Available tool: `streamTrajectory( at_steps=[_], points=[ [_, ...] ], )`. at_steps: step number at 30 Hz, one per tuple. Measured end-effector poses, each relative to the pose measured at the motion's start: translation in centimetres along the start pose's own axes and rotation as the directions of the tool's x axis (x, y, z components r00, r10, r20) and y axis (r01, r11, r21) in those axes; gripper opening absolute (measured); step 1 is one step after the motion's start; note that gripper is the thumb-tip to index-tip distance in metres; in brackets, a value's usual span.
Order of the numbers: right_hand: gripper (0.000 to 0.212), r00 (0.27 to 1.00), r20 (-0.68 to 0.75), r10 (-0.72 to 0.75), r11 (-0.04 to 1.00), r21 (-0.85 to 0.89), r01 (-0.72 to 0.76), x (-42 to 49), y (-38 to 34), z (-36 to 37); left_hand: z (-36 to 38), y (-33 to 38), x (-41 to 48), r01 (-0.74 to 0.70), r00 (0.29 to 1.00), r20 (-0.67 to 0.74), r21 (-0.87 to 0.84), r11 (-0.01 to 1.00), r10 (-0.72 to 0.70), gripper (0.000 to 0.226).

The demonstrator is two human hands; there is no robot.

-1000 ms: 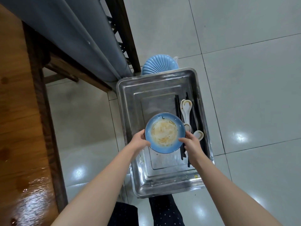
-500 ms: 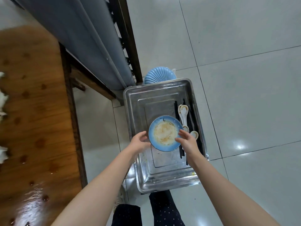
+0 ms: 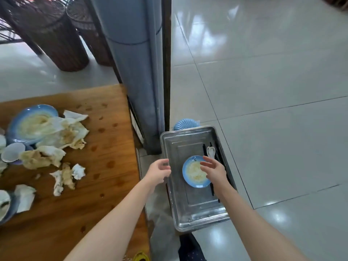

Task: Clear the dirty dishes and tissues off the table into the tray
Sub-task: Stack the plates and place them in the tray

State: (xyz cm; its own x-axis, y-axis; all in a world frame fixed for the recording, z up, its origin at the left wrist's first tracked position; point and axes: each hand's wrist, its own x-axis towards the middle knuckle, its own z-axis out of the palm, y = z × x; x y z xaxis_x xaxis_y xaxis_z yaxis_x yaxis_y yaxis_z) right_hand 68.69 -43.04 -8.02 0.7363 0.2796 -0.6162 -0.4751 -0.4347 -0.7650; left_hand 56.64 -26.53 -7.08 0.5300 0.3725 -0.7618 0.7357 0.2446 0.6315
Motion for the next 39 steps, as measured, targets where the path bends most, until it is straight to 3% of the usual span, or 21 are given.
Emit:
streamTrajectory(
  at_steps=[9,18,28,39],
  points=[
    [0.033,0.99,0.033,-0.135,0.99,-0.032,0.136,-10.5,-1.3,6.3,-8.6,-2.1,-9.3,-0.144,0.988,-0.059,-0.032,0.989,0.142,0.046],
    [0.031,0.971,0.108,-0.213,0.976,-0.029,0.218,-17.7,-1.9,12.8,-17.1,-7.0,-16.9,-0.134,0.979,-0.172,-0.15,0.979,0.108,0.039],
    [0.031,0.947,0.265,-0.181,0.97,-0.111,0.217,-18.6,-2.6,16.8,-22.3,-11.7,-20.7,-0.112,0.943,-0.334,-0.316,0.942,0.0,0.035],
    [0.028,0.925,0.337,-0.178,0.947,-0.196,0.253,-16.7,-4.4,22.2,-28.0,-12.1,-21.6,-0.197,0.888,-0.46,-0.413,0.889,-0.017,0.029]
  ],
)
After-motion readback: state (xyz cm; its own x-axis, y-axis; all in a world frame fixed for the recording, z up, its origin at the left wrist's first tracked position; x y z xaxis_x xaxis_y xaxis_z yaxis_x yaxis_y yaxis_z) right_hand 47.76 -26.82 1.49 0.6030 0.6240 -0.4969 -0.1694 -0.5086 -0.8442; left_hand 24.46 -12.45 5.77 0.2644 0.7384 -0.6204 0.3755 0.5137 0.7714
